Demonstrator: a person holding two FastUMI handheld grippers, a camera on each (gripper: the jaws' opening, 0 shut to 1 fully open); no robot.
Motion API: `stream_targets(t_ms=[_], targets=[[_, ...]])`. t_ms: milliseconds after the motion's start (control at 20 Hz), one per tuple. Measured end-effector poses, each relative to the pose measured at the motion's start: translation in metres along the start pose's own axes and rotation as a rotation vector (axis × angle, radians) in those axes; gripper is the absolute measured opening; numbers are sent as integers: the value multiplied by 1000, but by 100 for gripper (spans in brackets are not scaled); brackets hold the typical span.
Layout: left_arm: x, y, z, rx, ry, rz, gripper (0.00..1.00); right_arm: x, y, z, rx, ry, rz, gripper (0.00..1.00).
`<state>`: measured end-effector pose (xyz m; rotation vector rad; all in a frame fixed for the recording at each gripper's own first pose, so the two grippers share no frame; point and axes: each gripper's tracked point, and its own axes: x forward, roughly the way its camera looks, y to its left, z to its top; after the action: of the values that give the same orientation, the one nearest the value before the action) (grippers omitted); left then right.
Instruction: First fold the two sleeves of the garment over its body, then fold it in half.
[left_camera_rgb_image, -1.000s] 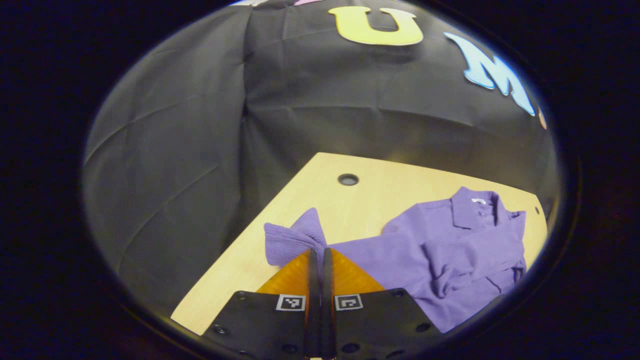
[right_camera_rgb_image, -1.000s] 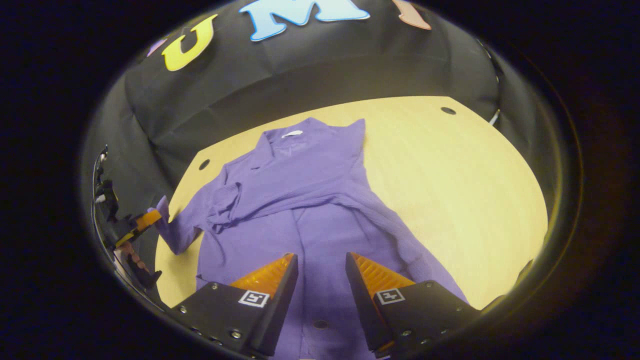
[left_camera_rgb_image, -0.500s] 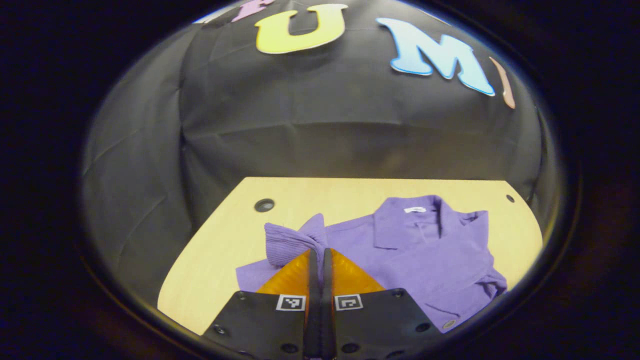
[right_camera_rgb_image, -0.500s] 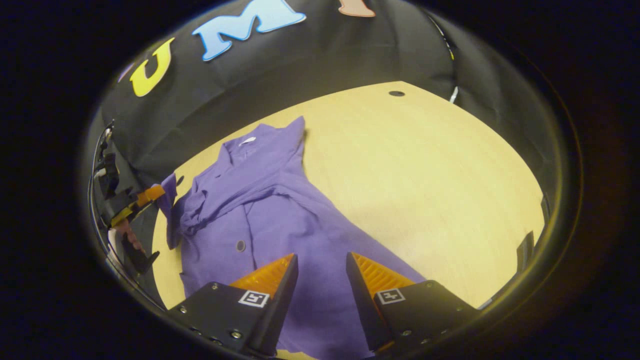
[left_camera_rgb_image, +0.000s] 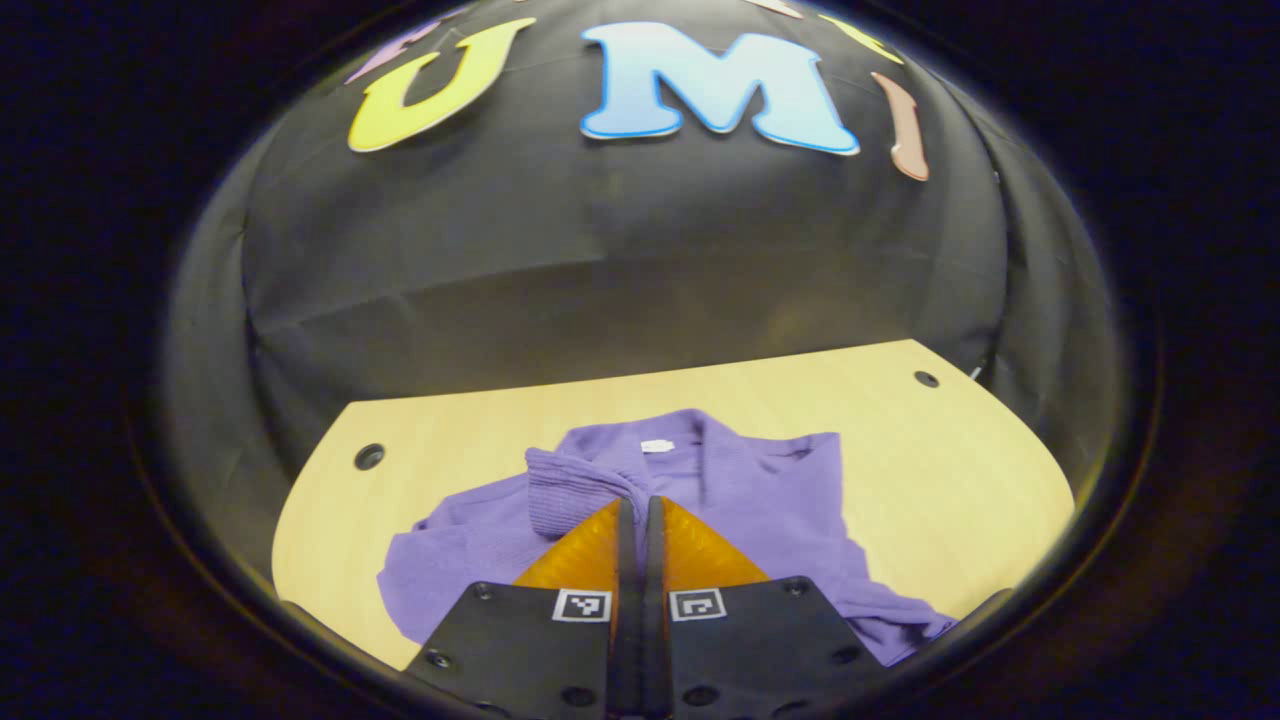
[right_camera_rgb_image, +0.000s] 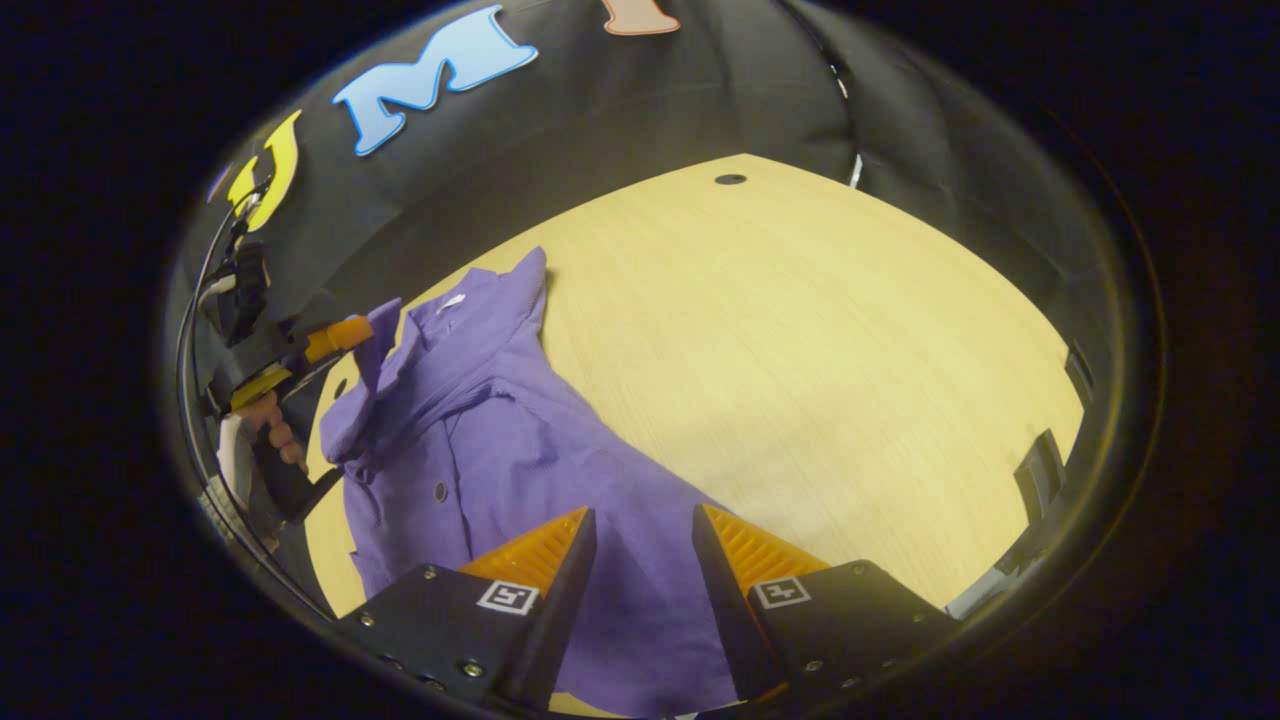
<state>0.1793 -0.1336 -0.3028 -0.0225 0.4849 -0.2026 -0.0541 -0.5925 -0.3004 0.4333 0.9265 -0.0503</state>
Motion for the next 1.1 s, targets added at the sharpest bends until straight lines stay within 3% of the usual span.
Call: stream_targets(t_ms=[300, 600, 750, 850, 900, 1000, 1050, 1100], targets=[[26, -69, -2, 26, 28, -71, 7, -8, -22, -8, 16, 12, -31, 63], [55, -79, -30, 26, 94, -35, 7, -16, -31, -35, -27, 65, -35, 63], [60, -92, -40, 9, 128, -78, 14, -15, -26, -44, -70, 85, -28, 63], [61, -97, -43, 37, 131, -84, 27, -13, -26, -47, -106, 95, -31, 74], [61, -100, -41, 50, 125, -91, 50, -12, -25, -48, -125, 98, -35, 75], [56, -109, -39, 61, 111, -122, 67, -9, -25, -52, -154, 115, -39, 75], [54, -113, -39, 64, 108, -134, 71, -8, -26, -56, -163, 127, -42, 75], [51, -112, -38, 72, 107, -136, 87, -7, -27, -59, -169, 140, -47, 76]])
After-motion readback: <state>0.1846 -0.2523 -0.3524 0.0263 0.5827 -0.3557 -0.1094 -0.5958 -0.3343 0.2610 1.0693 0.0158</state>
